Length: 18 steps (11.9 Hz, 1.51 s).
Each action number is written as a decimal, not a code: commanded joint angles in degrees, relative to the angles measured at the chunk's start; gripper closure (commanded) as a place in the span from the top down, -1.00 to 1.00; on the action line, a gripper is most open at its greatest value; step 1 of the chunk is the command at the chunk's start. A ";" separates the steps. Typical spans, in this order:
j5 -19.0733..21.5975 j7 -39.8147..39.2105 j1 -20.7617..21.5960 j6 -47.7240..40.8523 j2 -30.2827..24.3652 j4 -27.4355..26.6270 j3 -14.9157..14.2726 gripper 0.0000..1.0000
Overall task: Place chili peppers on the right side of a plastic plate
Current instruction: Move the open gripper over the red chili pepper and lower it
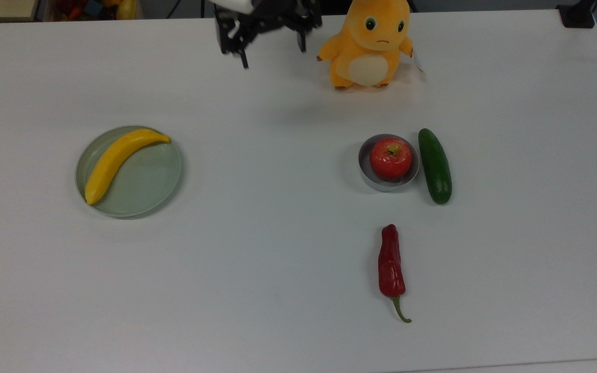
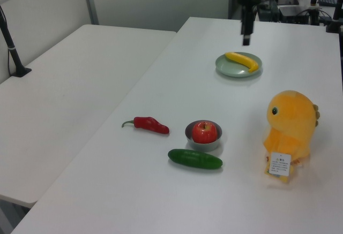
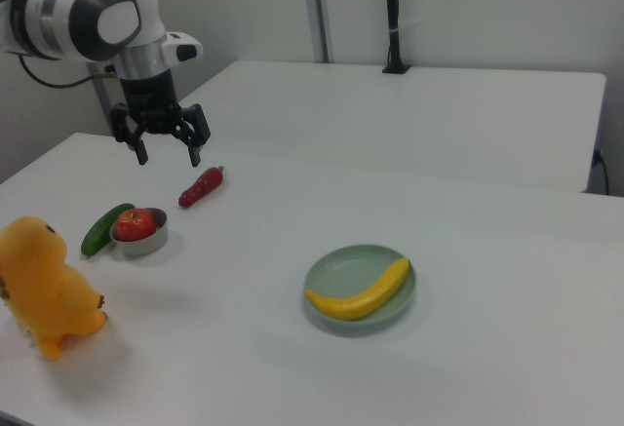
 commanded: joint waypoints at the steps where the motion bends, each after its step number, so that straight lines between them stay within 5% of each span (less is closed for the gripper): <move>1: 0.08 9.32 2.76 0.82 12.33 15.04 0.05 1.00; 4: 0.08 14.17 5.04 5.19 17.81 20.54 0.13 1.00; 11: -0.09 21.14 8.65 29.35 26.42 20.20 0.13 1.00; 18: -4.21 29.30 10.76 42.04 31.61 18.18 0.13 1.00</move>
